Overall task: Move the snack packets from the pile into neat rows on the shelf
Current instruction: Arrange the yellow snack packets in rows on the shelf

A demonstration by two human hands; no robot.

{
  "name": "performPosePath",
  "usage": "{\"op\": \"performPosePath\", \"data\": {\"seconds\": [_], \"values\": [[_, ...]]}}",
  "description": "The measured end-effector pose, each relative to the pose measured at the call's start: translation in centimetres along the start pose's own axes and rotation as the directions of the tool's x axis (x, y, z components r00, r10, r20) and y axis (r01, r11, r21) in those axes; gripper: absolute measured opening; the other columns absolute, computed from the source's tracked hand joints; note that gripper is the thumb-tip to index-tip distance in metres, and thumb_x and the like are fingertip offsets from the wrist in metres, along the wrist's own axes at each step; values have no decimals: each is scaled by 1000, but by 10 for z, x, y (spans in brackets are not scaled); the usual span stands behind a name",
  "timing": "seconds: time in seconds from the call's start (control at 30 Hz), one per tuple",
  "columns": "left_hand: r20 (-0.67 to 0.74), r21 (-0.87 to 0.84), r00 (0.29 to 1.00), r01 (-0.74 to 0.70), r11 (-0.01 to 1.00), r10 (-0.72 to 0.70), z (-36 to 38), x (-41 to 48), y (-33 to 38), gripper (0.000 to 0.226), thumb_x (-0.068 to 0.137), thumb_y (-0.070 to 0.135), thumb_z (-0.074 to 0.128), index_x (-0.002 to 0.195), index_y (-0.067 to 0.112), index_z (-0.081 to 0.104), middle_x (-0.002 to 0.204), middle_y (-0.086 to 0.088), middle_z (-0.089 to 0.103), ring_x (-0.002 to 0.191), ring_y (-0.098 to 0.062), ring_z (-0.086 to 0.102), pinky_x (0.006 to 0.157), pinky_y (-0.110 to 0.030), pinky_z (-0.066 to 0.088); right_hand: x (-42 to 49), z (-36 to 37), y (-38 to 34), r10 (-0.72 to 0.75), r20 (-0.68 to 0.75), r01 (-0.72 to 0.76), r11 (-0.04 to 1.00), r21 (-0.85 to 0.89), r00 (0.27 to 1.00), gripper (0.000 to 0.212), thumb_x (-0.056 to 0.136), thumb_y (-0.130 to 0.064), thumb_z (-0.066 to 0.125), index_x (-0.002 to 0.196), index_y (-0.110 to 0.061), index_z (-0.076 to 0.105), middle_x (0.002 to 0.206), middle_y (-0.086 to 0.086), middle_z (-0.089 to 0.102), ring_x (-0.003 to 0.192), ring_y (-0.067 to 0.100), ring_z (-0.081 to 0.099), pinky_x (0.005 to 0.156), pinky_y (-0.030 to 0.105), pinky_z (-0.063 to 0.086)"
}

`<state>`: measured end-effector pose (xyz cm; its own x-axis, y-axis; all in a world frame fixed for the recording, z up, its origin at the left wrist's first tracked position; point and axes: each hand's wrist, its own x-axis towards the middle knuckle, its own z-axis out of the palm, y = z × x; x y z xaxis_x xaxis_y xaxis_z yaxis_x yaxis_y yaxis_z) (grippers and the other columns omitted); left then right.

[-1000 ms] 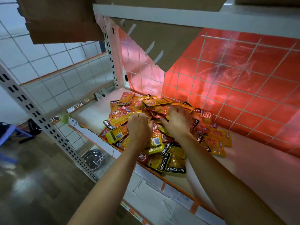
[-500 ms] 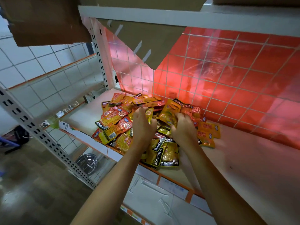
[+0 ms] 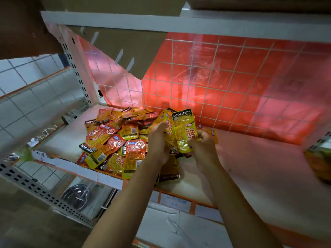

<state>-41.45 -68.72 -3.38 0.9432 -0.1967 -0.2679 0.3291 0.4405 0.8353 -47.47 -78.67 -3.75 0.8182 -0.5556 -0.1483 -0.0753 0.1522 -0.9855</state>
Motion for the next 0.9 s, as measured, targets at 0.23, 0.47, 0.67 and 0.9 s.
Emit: {"op": "performPosePath", "data": {"seconds": [0.23, 0.47, 0.67, 0.9], "values": [[289, 34, 953, 87, 996, -93, 14, -14, -33, 29, 92, 18, 54, 118, 7, 60, 109, -22, 64, 95, -36, 62, 79, -44, 51, -13, -49, 5, 6, -60, 4, 987, 163, 998, 45, 70, 5, 66, 111, -10, 61, 96, 11, 69, 81, 23, 65, 68, 37, 56], [289, 109, 942, 147, 983, -173, 58, -34, -59, 16, 94, 10, 52, 104, 15, 64, 83, -5, 70, 73, -24, 65, 62, -31, 52, -23, -127, -4, -111, -338, 166, 977, 137, 935, 31, 76, 13, 65, 89, -15, 60, 79, 7, 63, 71, 23, 58, 64, 34, 47], [288, 154, 935, 170, 973, -208, 109, -48, -91, 22, 90, -2, 47, 91, 17, 59, 71, -3, 67, 51, -16, 61, 46, -24, 48, -26, -199, -14, -31, -418, 203, 906, 373, 908, 16, 82, 0, 67, 82, -16, 65, 69, -4, 67, 74, 15, 60, 69, 28, 48], [318, 290, 924, 120, 949, -213, 182, -76, -150, 26, 85, -8, 52, 105, 3, 64, 91, -15, 70, 75, -26, 65, 68, -32, 54, -23, -277, -27, -6, -429, 220, 866, 450, 903, 12, 88, -3, 61, 87, -15, 63, 68, -4, 69, 61, 10, 66, 57, 26, 53]]}}
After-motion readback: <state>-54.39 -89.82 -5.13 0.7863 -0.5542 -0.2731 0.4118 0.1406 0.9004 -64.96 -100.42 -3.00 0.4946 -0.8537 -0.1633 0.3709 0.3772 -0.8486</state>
